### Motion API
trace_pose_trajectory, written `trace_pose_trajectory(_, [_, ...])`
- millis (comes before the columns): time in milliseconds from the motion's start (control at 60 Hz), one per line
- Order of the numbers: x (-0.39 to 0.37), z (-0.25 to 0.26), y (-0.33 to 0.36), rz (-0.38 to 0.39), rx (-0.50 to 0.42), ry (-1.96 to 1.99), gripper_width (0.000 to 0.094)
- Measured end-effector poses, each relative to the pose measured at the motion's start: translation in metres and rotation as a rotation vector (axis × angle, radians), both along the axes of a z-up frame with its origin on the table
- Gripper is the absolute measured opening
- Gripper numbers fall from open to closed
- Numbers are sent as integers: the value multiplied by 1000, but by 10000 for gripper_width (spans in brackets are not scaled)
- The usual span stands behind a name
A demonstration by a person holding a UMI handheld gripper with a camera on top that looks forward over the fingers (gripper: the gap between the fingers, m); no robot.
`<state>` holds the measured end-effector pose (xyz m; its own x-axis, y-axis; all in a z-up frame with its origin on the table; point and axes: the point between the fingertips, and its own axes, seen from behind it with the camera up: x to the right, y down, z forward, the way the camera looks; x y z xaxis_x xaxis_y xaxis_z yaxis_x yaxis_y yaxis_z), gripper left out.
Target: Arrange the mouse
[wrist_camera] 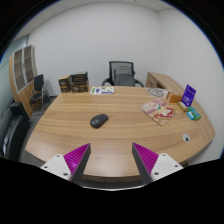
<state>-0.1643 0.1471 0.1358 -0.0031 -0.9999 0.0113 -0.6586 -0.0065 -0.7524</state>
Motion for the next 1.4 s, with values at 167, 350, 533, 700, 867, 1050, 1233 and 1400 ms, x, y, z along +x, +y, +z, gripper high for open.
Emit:
trace_pose_trajectory(167, [28, -24, 50, 38, 15, -9, 868])
trace_pose_trajectory(350, [73, -57, 79, 43, 5, -16, 869])
trace_pose_trajectory(533, [125, -90, 85, 16, -5, -19, 867])
trace_pose_trajectory(700, [170, -122, 87, 12, -8, 6, 867])
trace_pose_trajectory(867, [205, -147, 82, 7, -29, 34, 870])
trace_pose_trajectory(1050, [232, -152, 85, 23, -14, 33, 875])
trace_pose_trajectory(1233, [252, -152, 92, 52, -5, 32, 839])
trace_pose_trajectory(1400, [261, -153, 98, 76, 1, 30, 669])
